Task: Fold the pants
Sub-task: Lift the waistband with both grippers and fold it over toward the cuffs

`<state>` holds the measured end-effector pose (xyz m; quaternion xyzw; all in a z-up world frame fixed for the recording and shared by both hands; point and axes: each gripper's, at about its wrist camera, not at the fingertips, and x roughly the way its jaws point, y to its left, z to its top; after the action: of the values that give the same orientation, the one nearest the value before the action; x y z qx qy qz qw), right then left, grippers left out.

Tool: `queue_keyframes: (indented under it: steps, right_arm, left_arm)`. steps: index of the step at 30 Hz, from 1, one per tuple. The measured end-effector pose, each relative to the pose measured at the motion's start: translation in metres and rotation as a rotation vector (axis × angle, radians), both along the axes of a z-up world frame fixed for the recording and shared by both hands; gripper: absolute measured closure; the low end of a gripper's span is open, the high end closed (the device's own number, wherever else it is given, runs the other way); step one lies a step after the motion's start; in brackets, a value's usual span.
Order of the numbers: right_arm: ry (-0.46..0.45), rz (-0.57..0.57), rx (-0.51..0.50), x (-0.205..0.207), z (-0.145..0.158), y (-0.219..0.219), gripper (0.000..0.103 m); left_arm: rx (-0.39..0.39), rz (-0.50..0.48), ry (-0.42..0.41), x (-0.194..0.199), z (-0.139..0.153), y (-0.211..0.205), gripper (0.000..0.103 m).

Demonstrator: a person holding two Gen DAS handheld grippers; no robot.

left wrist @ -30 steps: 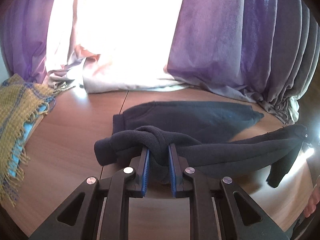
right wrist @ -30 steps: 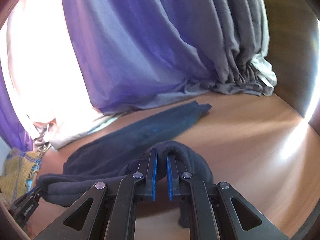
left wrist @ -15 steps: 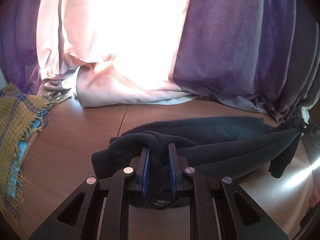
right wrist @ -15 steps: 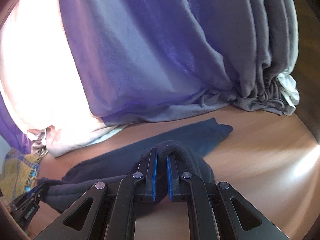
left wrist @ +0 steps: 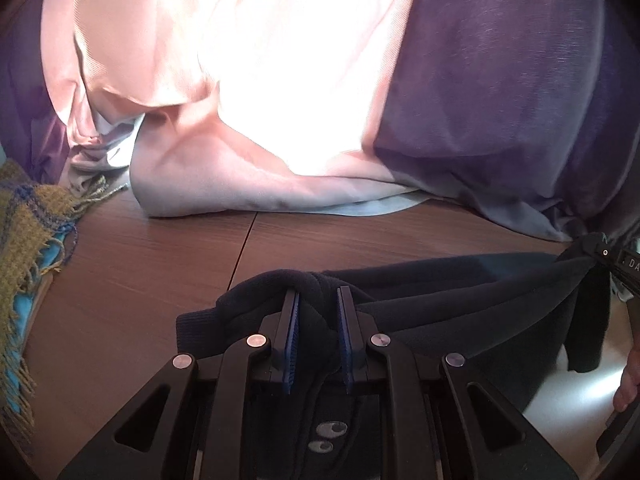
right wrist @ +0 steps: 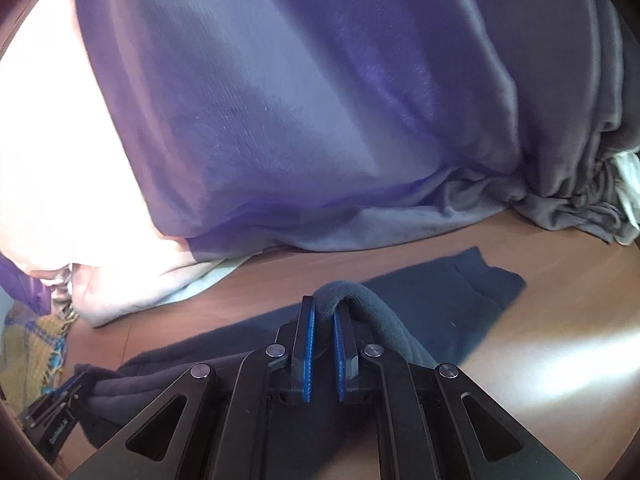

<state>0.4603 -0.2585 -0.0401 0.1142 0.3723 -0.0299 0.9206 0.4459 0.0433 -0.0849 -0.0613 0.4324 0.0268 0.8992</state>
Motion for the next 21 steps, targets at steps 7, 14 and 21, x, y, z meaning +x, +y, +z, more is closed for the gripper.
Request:
queue_keyframes:
  steps: [7, 14, 21]
  right_arm:
    - [0.059, 0.014, 0.001, 0.052, -0.028, 0.006, 0.094]
    - [0.140, -0.010, 0.012, 0.082, -0.055, 0.003, 0.094]
    - [0.191, -0.009, -0.022, 0.099, -0.073, 0.008, 0.094]
  left_arm:
    - [-0.001, 0.030, 0.047, 0.035, -0.022, 0.004, 0.083]
    - [0.066, 0.060, 0.052, 0.053, -0.037, 0.004, 0.083]
    - [0.062, 0.060, 0.088, 0.058, -0.056, 0.007, 0.081]
